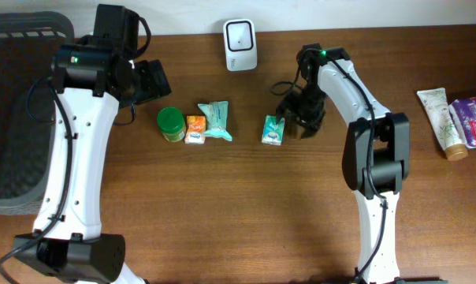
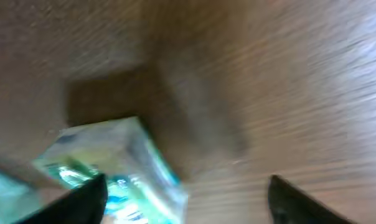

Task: Scan the item barcode
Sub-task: 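Hold the wipes pack at the scanner, then set it down right of center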

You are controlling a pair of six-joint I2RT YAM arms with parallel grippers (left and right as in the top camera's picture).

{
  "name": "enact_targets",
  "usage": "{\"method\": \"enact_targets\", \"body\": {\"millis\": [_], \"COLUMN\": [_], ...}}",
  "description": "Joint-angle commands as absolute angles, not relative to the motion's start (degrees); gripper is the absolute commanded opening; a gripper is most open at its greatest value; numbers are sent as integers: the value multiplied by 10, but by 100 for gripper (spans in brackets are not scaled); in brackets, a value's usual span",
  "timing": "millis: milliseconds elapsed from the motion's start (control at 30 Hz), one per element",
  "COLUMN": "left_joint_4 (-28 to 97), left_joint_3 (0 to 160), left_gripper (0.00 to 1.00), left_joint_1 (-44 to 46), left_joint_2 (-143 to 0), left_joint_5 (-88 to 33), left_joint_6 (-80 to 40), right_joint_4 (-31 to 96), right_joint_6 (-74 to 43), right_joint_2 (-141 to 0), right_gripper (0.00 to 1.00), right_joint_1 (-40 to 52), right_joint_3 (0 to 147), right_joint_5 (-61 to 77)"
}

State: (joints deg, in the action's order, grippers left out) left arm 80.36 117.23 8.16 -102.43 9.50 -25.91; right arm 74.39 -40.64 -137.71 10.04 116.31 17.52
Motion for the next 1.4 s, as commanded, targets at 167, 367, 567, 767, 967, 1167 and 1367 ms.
{"method": "enact_targets", "body": {"millis": [167, 367, 567, 767, 967, 1167, 1367], "left_joint_4": [803, 803, 803, 803, 803, 803, 803], "left_joint_3": [1177, 1177, 1177, 1177, 1177, 1177, 1177], "left_gripper": [99, 99, 99, 99, 99, 99, 99], "left_joint_1": [78, 78, 78, 78, 78, 78, 78], "left_joint_2": [-1016, -1016, -1016, -1016, -1016, -1016, -1016], "left_joint_5": [99, 99, 99, 99, 99, 99, 99], "left_joint_6": [-252, -252, -252, -252, -252, -252, -252], "right_joint_4": [864, 843, 729, 650, 738, 724, 594], "right_joint_6": [-353, -398, -460, -448, -346, -144, -133], "right_joint_2": [-1348, -1361, -1364, -1362, -1359, -1362, -1362], "right_gripper": [83, 76, 63, 9, 4, 4, 7], "right_joint_1": [161, 280, 319, 318, 265, 138, 39], "right_joint_3": [1347, 1339, 1177, 1106, 1261, 1239, 1050], "right_joint_5": [-29, -208, -280, -275, -121, 391, 562]}}
